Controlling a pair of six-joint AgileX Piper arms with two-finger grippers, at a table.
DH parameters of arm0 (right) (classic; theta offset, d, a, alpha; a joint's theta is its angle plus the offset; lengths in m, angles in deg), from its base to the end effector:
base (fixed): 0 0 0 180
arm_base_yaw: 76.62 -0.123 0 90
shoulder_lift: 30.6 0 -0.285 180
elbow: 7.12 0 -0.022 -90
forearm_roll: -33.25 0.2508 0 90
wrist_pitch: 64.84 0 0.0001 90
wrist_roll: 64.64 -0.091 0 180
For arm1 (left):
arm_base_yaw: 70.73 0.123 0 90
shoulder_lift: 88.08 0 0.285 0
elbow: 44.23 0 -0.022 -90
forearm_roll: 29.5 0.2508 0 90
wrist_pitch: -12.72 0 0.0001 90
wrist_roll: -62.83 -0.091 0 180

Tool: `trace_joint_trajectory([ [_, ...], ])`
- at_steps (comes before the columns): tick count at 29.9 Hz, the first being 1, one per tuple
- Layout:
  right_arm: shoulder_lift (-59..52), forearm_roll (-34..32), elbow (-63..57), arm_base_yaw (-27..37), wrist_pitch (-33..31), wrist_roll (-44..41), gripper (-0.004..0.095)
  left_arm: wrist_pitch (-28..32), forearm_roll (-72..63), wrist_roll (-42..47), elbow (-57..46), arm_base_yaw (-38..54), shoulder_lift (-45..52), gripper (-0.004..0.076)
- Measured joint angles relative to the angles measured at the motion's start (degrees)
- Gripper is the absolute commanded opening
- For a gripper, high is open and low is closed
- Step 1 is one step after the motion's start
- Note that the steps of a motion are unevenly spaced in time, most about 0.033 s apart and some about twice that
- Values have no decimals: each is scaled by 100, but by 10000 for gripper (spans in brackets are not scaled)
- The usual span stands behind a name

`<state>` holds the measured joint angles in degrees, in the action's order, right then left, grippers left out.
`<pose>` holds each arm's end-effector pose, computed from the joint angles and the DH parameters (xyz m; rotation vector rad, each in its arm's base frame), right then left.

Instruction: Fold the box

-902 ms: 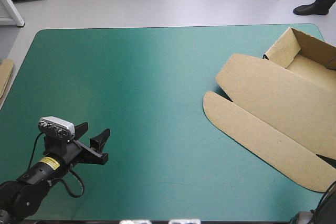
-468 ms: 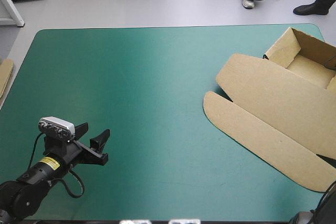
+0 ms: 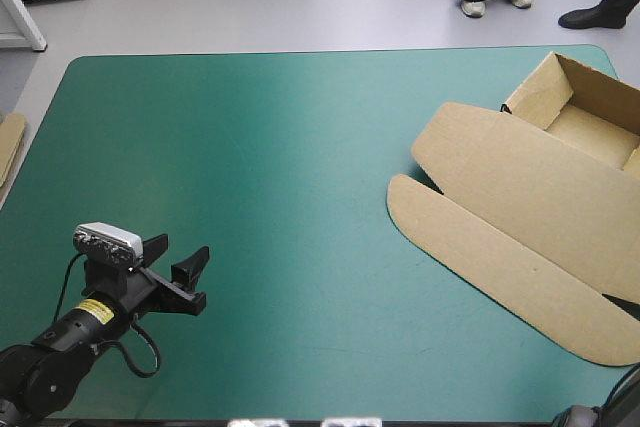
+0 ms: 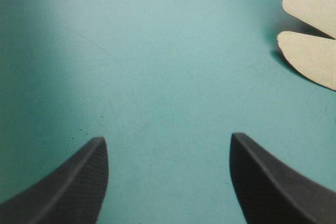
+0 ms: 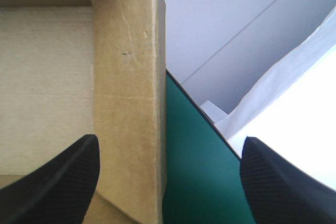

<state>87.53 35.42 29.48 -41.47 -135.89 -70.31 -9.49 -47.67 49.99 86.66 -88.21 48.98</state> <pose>0.3461 -0.2397 0.3523 0.9345 2.4977 -0.1155 0.1167 -0.0480 0.2944 0.3095 1.9672 -0.3606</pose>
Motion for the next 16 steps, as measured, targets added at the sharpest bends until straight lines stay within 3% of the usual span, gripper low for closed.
trace_joint_trajectory([
  [3, -446, 387, 0, 29, -7, 128, 694, 0, 0, 0, 0, 0, 0, 475],
  [8, -1193, 1115, -114, -310, -32, 444, 594, 0, 0, -6, 0, 0, 0, 475],
  [16, -2609, 1491, -805, -2226, 2, 841, 586, 13, 0, -11, 0, 0, 0, 475],
])
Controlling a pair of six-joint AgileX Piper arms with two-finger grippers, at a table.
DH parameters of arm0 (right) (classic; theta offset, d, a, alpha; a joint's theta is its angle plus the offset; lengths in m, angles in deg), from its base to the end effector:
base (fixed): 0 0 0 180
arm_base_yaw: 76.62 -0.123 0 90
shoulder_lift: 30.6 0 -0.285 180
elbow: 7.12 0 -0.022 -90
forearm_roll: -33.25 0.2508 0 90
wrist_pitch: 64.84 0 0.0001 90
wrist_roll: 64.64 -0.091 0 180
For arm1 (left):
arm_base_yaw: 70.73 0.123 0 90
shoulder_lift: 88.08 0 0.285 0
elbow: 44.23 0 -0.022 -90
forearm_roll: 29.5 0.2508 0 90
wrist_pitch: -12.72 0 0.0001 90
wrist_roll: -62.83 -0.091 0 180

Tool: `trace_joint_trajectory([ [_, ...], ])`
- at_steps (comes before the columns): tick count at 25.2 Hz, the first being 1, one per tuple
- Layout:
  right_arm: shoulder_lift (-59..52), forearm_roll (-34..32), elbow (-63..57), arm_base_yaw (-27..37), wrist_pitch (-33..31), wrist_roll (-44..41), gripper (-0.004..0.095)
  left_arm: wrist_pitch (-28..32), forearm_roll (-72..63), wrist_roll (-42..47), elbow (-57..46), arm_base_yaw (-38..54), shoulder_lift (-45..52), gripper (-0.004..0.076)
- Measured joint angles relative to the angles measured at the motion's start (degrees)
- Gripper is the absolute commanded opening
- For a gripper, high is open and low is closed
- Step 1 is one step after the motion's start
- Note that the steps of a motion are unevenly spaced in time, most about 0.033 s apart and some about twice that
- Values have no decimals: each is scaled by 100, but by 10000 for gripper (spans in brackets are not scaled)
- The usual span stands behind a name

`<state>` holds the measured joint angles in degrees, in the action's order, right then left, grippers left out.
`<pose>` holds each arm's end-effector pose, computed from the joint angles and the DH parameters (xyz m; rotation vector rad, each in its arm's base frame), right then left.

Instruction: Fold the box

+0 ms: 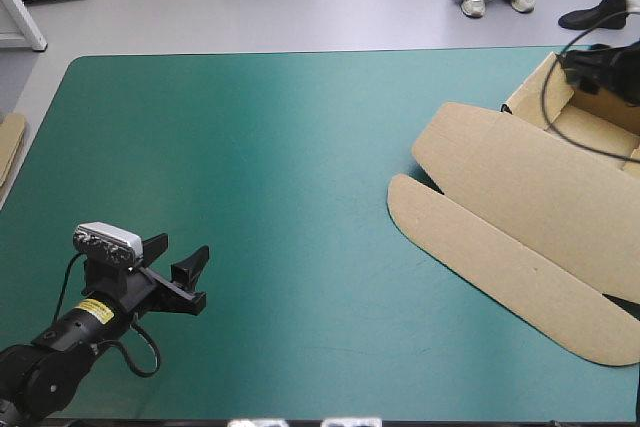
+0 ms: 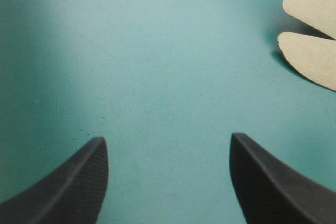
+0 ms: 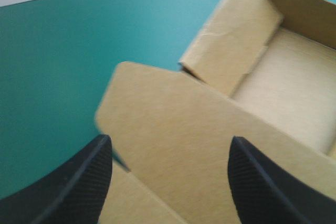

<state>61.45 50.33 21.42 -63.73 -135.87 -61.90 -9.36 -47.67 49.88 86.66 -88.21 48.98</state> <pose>0.2863 -0.0396 0.4789 0.1797 2.3019 0.2401 0.1168 -0.0480 0.2946 0.3105 1.9647 -0.3590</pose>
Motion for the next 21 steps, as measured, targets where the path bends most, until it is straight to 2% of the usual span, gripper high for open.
trace_joint_trajectory([
  [3, -636, 34, -485, -903, 149, 0, 586, 15, 0, 0, 0, 0, 0, 475],
  [6, -1223, 34, -1130, -1882, 556, -17, 585, 22, 0, -11, 0, 0, 0, 475],
  [7, -1625, 34, -1732, -2527, 981, -24, 583, 22, 0, -11, 0, 0, 0, 475],
  [10, -2164, 65, -2750, -3343, 1819, 30, 577, 26, 0, -16, 0, 0, 0, 475],
  [13, -2942, 68, -4591, -4354, 3234, 251, 577, 26, 0, -16, 0, 0, 0, 475],
  [18, -3375, 71, -6664, -4890, 4656, 507, 573, -69, 0, -16, 0, 0, 0, 475],
  [21, -3382, 87, -7018, -4902, 5101, 522, 464, -166, 0, -16, 0, 0, 0, 403],
])
